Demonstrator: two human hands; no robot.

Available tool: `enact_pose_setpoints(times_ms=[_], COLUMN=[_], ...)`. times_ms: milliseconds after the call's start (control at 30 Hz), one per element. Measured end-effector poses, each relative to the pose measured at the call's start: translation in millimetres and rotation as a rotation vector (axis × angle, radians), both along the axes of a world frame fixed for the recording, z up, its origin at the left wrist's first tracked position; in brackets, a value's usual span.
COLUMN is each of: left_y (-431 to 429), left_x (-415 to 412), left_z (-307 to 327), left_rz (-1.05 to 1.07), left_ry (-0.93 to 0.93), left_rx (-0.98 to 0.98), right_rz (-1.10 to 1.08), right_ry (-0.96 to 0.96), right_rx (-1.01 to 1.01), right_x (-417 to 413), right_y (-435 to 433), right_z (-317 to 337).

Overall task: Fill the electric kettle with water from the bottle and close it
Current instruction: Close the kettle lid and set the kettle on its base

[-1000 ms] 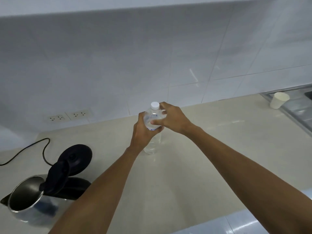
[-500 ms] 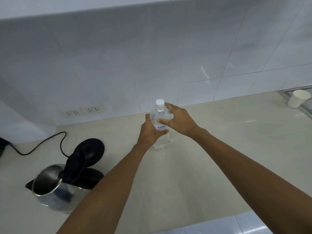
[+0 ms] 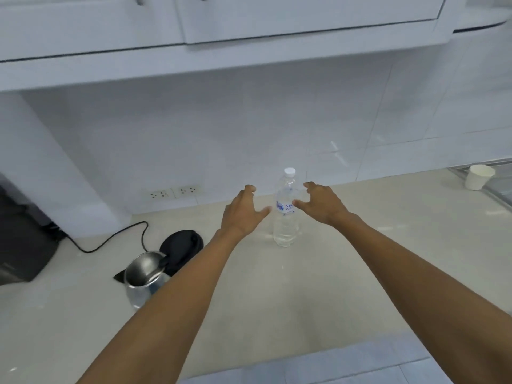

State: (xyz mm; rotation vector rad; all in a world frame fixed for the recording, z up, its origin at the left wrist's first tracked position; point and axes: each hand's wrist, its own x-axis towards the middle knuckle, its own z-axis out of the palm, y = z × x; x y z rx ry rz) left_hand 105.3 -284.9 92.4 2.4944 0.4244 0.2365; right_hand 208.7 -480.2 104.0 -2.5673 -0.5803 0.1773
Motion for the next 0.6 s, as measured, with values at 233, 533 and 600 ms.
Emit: enact_pose_setpoints(times_ms=[233, 533, 600], left_y=[61, 171, 187], left_x=[-103, -231, -249], left_z=[23, -1, -12], left_rz=[0.009, 0.185, 0.196], left_ry=[-0.030, 0.013, 0.047], left_rx=[0.120, 0.083, 0.078], right_rz=[0.003, 0.115, 0.103], right_ry=[-0.029, 0.193, 0.195], right_rx=[0.045, 0.232, 0.260], right_x=[-89, -206, -220], right_y=[60, 162, 176], right_z=[1, -16, -18])
